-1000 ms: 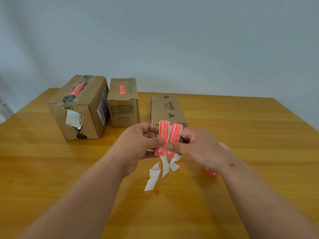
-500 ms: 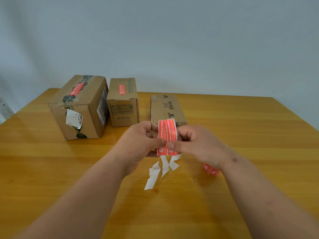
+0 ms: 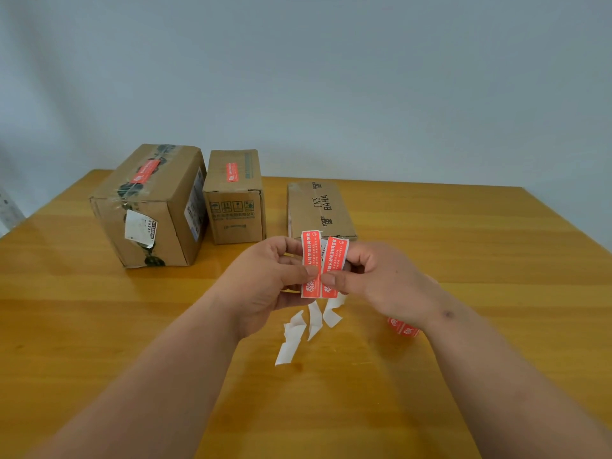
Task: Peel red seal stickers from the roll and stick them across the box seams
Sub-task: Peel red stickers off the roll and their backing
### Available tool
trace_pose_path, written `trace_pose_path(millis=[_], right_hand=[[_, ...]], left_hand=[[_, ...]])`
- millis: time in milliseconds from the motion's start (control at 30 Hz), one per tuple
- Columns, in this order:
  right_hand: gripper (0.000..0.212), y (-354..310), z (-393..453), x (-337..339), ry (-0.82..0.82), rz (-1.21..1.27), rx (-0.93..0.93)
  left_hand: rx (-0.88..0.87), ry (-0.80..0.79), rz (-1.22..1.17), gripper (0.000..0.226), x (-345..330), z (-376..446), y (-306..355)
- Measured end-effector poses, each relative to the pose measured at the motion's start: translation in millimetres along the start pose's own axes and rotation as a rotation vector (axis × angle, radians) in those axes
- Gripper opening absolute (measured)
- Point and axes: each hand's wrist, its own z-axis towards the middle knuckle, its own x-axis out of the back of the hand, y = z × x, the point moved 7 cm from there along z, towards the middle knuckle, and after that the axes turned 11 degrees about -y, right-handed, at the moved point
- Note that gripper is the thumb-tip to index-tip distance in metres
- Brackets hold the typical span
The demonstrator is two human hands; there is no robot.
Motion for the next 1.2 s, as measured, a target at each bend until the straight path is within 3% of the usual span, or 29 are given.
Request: trace_pose_path(millis=[700, 1200], right_hand=[[0.029, 4.0, -1.4, 3.1, 0.025, 0.033, -0.018], [0.019, 4.7, 0.7, 2.2, 0.039, -0.016, -0.012]], left_hand=[[-0.01, 0.039, 0.035, 0.029, 1.6, 4.7, 1.8], [0.01, 0.034, 0.018, 0.035, 0.3, 4.8, -1.9]])
